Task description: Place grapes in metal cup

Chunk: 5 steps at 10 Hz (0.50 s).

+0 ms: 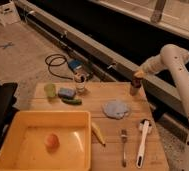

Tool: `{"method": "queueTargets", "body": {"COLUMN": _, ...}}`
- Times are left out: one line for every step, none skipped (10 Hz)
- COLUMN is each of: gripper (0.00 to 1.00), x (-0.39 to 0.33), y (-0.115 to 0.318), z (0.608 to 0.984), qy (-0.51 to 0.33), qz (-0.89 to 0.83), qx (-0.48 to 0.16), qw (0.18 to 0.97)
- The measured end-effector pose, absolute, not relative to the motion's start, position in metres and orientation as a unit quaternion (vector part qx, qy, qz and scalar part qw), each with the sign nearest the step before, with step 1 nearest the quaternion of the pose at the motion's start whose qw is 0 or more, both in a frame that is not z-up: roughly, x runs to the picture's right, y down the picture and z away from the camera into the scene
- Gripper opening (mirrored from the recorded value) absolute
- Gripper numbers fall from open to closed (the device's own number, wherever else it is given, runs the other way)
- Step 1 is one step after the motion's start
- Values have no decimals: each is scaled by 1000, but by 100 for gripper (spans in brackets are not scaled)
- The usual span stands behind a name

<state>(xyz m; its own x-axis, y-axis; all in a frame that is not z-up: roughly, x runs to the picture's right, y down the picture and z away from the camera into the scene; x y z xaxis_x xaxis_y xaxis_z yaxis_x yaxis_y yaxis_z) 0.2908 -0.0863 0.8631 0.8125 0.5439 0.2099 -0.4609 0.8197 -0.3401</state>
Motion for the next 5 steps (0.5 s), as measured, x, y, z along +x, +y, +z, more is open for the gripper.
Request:
{"method": "queueTargets", "body": {"gripper": 9, "x": 292, "y": -85, "z": 866, "qy": -153, "qz": 272, "qx": -139, "qw": 940}}
{"method": "queueTargets", "body": {"gripper": 17, "x": 294, "y": -83, "z": 869, "qy": -155, "qz": 279, "qx": -140, "qw": 937}}
{"method": "queueTargets", "body": {"gripper": 27, "x": 298, "y": -78, "z": 873, "qy": -158, "qz": 288, "qx": -143, "qw": 934}}
{"method": "queueTargets", "body": {"gripper": 39, "x": 298, "y": -74, "z": 877, "qy": -161, "qz": 294, "qx": -147, "qw": 931}}
{"method": "queueTargets", "body": {"gripper": 47, "x": 298, "y": -71, "z": 879, "qy": -162, "qz": 296, "qx": -150, "qw": 929}}
